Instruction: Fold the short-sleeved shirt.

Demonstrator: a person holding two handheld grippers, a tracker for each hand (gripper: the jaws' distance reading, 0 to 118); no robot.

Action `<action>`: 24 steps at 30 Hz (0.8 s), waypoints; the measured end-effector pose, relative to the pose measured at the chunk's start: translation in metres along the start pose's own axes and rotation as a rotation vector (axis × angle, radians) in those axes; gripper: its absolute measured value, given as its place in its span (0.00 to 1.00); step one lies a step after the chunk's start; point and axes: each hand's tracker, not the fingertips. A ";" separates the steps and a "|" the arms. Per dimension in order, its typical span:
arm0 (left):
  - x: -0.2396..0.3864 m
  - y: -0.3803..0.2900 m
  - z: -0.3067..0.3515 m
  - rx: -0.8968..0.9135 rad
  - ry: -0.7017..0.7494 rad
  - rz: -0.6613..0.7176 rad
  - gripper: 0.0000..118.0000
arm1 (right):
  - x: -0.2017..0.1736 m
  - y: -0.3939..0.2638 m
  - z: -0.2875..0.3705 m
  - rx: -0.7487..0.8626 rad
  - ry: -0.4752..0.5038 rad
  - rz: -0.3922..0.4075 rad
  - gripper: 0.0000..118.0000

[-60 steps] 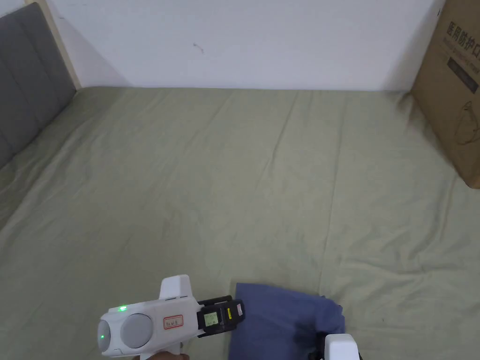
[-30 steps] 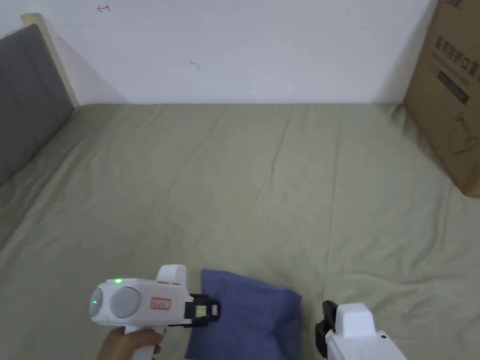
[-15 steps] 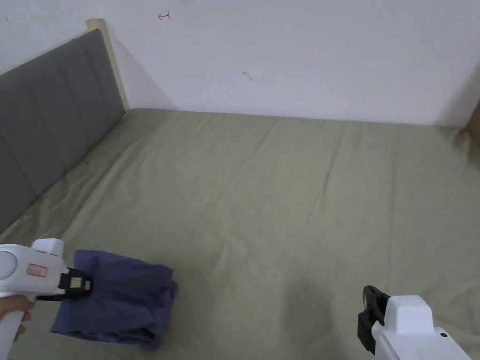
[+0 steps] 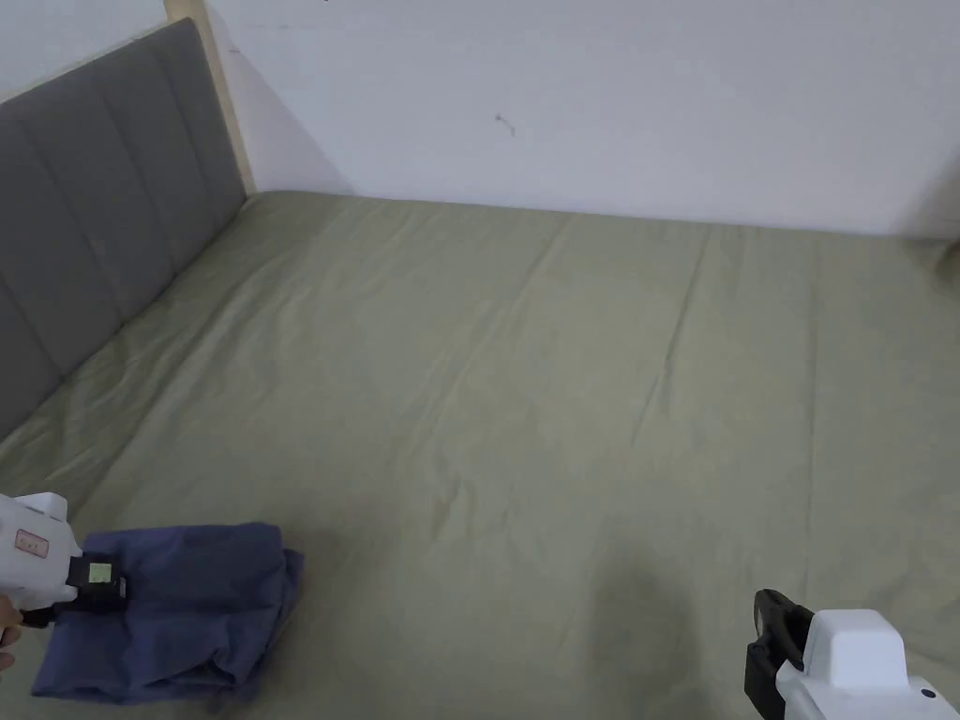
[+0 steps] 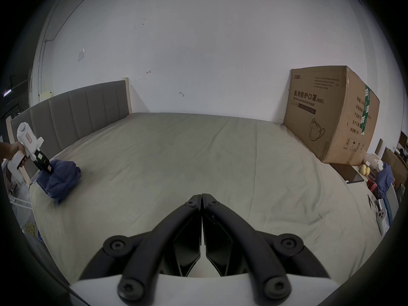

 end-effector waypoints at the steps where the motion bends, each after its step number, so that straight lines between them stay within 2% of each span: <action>1: 0.002 0.000 0.004 0.007 0.016 0.005 0.73 | 0.002 0.002 0.001 0.002 -0.001 -0.001 0.00; 2: 0.002 0.001 0.006 0.017 0.025 0.014 0.84 | 0.003 0.004 0.003 0.008 -0.004 -0.002 0.00; 3: 0.005 0.002 0.012 0.041 0.047 0.028 0.89 | 0.006 0.007 0.006 0.016 -0.007 -0.004 0.00; 9: 0.039 -0.005 0.083 0.277 0.021 -0.007 0.89 | 0.028 0.038 0.036 0.099 -0.032 -0.035 0.00; 21: 0.140 -0.046 0.250 0.744 -0.085 -0.075 0.89 | 0.074 0.124 0.134 0.320 -0.124 -0.003 0.00; 24: 0.167 -0.064 0.281 0.880 -0.114 -0.091 0.85 | 0.083 0.134 0.155 0.374 -0.156 0.022 0.00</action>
